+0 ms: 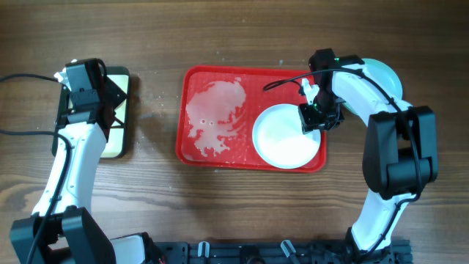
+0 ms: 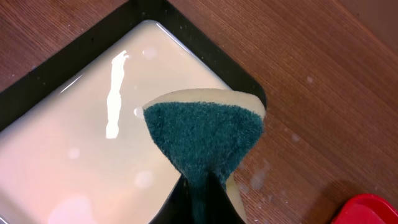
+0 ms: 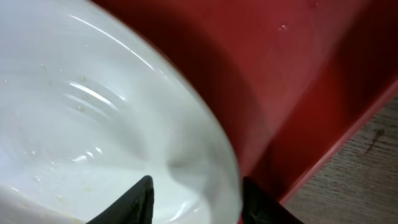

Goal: Clean dirty plates on tray and stack at the side

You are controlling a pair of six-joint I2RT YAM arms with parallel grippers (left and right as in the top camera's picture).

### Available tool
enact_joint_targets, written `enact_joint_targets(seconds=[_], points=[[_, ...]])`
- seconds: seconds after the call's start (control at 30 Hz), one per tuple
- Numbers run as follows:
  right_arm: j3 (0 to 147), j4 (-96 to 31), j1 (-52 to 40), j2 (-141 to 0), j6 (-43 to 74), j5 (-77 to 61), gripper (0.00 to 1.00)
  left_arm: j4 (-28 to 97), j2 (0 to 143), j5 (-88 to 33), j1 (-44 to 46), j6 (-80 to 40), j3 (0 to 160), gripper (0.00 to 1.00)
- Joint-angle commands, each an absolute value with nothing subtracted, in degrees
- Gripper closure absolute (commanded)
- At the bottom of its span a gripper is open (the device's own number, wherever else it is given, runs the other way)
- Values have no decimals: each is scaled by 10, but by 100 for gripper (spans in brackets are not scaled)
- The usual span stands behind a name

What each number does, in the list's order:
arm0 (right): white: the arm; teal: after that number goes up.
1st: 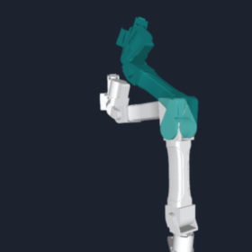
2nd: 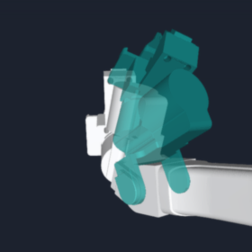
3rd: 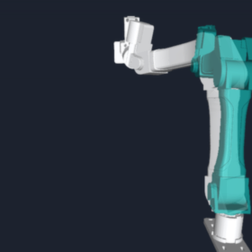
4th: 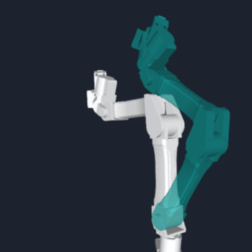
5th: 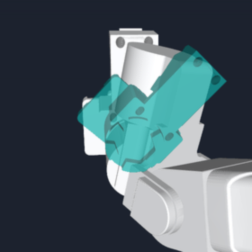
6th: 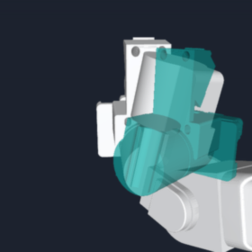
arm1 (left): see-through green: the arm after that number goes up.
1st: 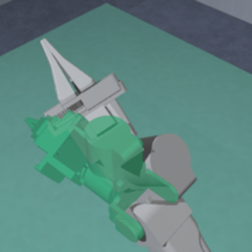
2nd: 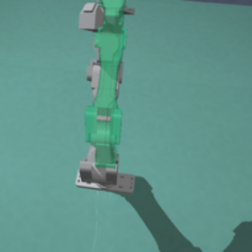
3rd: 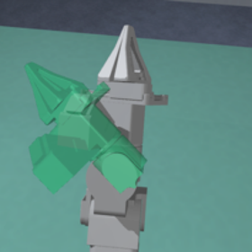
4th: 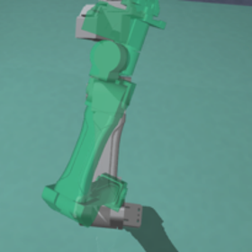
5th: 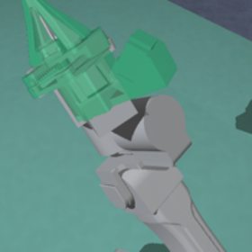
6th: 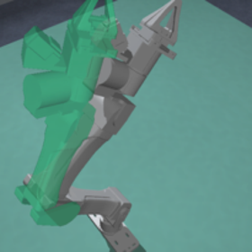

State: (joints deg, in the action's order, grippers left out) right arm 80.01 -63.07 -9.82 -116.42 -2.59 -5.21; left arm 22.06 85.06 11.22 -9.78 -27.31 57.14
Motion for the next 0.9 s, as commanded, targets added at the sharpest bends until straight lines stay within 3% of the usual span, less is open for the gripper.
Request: enact_joint_targets(seconds=[0.0,0.3,0.37,0.47,0.73,0.87], points=[[801,-632,-97,-1169,11,-67,61,217,845,109,-100,-277,573,95],[737,-581,-97,-1169,47,-65,65,217,845,109,-100,-277,573,96],[733,-564,-97,-1169,47,-65,74,216,845,109,-100,-277,573,96],[740,-533,-97,-1169,71,-66,96,217,845,95,-100,-277,573,96],[774,-349,-105,-1169,91,-181,96,153,845,-116,-87,-280,573,96],[774,-298,-116,-1169,89,-181,95,137,851,-130,-7,-307,573,96]])
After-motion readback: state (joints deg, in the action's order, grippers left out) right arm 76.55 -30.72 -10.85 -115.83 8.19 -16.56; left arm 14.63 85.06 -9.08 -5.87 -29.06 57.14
